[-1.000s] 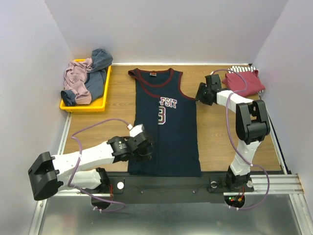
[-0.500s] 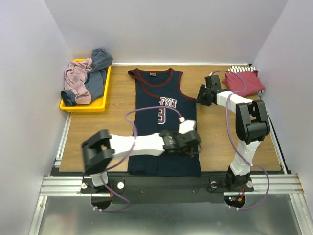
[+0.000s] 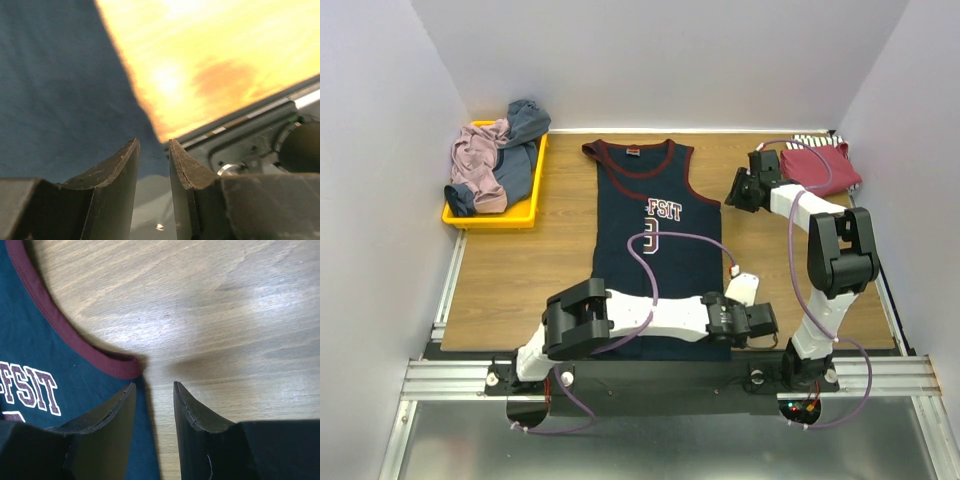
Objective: Fold and stack the tank tops
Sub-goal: Fold the tank top
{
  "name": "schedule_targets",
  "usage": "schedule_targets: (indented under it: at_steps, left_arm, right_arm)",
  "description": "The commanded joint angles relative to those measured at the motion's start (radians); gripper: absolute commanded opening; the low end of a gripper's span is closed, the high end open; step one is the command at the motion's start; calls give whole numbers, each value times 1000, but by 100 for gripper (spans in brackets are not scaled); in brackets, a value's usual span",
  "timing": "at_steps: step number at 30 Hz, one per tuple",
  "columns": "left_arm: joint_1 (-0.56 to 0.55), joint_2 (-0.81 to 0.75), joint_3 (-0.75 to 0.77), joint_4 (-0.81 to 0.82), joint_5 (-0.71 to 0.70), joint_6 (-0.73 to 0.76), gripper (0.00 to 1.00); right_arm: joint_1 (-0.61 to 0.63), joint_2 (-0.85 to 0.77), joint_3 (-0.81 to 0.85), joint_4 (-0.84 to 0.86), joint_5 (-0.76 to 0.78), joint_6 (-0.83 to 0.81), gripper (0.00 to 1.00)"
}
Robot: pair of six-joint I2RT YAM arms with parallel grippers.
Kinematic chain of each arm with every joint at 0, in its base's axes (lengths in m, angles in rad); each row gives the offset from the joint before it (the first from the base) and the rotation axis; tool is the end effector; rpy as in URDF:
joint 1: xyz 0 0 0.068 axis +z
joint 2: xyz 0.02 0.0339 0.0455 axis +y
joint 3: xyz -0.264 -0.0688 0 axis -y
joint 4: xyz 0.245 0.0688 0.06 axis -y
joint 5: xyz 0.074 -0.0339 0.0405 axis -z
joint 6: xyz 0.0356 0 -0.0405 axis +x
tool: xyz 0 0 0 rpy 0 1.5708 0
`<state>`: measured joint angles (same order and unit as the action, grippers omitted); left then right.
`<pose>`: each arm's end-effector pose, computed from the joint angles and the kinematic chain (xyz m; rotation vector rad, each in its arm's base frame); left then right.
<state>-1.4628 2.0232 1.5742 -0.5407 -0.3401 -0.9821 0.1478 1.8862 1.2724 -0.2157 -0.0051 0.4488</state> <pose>0.0594 -0.4374 0.2087 0.4841 2.5301 -0.5722 0.4062 0.0607 0.1916 0.3604 2.3926 0.2822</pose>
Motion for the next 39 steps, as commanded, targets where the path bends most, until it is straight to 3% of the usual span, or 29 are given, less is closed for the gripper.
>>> schedule_targets:
  at_steps: [1,24,39]
  left_arm:
    - [-39,2,66,-94,-51,-33,41]
    - [-93,118,201,-185,-31,6,40]
    - [-90,144,192,-163,-2,36,37]
  right_arm:
    - [-10,-39,2,33,-36,4,42]
    - [-19,-55,-11,44,-61,4,42]
    - [-21,-55,-19,45,-65,1,42]
